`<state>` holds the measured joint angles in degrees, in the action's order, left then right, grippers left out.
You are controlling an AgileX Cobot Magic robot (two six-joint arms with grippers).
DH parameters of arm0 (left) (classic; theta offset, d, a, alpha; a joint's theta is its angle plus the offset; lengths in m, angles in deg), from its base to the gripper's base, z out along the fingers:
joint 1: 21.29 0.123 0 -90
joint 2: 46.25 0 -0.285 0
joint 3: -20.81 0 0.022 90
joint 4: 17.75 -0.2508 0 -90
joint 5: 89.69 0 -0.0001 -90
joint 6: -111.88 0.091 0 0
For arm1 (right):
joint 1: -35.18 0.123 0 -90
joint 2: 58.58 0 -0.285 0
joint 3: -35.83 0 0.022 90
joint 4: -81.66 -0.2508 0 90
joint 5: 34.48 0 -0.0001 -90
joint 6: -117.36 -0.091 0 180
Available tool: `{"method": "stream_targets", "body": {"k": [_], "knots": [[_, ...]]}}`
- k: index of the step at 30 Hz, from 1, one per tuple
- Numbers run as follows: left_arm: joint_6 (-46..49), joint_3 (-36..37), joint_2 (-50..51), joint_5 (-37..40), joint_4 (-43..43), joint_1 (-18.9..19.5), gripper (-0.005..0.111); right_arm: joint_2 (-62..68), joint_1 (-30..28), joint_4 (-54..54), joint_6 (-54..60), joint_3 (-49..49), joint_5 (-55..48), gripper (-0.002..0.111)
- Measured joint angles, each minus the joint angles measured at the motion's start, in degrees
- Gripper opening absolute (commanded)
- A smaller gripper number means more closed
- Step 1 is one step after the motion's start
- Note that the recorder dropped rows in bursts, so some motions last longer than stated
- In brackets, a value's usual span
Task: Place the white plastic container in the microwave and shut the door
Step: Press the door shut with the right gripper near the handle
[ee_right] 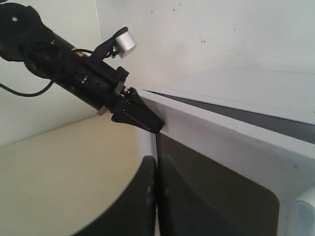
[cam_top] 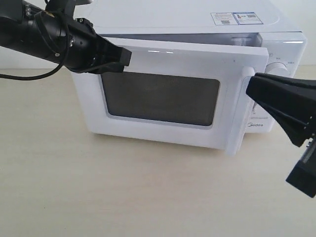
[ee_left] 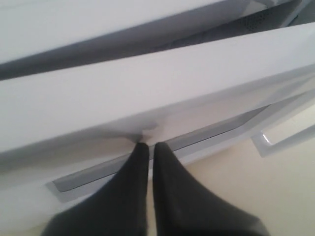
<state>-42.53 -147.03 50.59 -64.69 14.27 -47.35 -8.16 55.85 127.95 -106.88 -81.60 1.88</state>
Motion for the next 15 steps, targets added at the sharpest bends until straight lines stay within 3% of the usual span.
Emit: {"method": "stream_targets", "body": {"k": [8,15], "knots": [[0.0,0.0,0.5,-0.7,0.0,0.1,0.004,1.5,0.0,1.7,-2.6,0.0,-1.5,0.000],[0.0,0.0,2.3,-0.7,0.0,0.1,0.004,12.1,0.0,1.5,0.7,-2.9,-3.0,0.000]]}}
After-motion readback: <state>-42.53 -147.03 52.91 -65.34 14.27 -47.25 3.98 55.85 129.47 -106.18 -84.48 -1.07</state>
